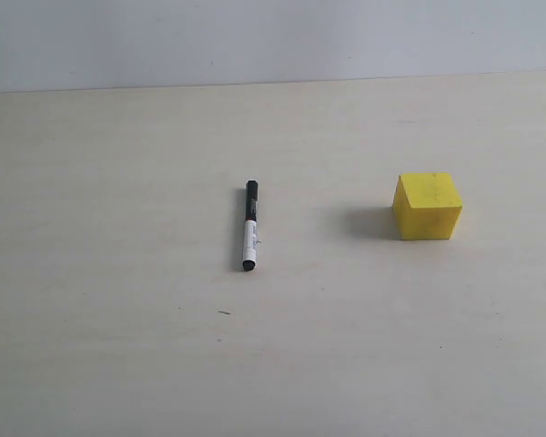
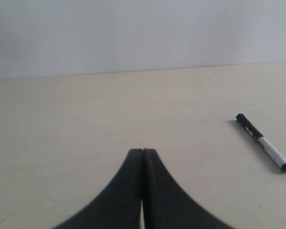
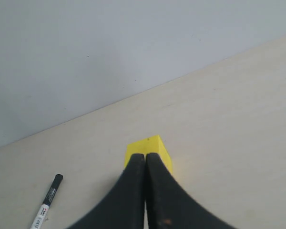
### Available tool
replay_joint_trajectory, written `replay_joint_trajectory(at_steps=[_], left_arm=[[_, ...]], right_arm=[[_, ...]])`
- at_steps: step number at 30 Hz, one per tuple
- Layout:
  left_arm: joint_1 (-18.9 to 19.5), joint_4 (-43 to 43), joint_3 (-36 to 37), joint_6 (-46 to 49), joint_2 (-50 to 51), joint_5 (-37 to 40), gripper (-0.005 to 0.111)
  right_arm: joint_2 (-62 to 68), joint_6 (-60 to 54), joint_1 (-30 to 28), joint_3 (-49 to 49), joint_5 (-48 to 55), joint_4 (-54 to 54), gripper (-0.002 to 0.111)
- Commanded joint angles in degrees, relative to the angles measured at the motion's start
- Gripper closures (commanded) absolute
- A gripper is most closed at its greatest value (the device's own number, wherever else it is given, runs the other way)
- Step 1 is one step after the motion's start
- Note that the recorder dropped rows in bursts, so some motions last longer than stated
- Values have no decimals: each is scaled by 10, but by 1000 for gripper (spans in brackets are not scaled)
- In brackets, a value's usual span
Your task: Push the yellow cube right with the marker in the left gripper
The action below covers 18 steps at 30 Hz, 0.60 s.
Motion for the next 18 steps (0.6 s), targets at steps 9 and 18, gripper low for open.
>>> replay_joint_trajectory(at_steps=[9, 18], left_arm=[[1, -1, 1, -5, -3, -2, 107], [20, -1, 1, -5, -3, -2, 107]], right_arm=[[-2, -3, -3, 2, -9, -2, 108], [-2, -3, -3, 2, -9, -2, 108]])
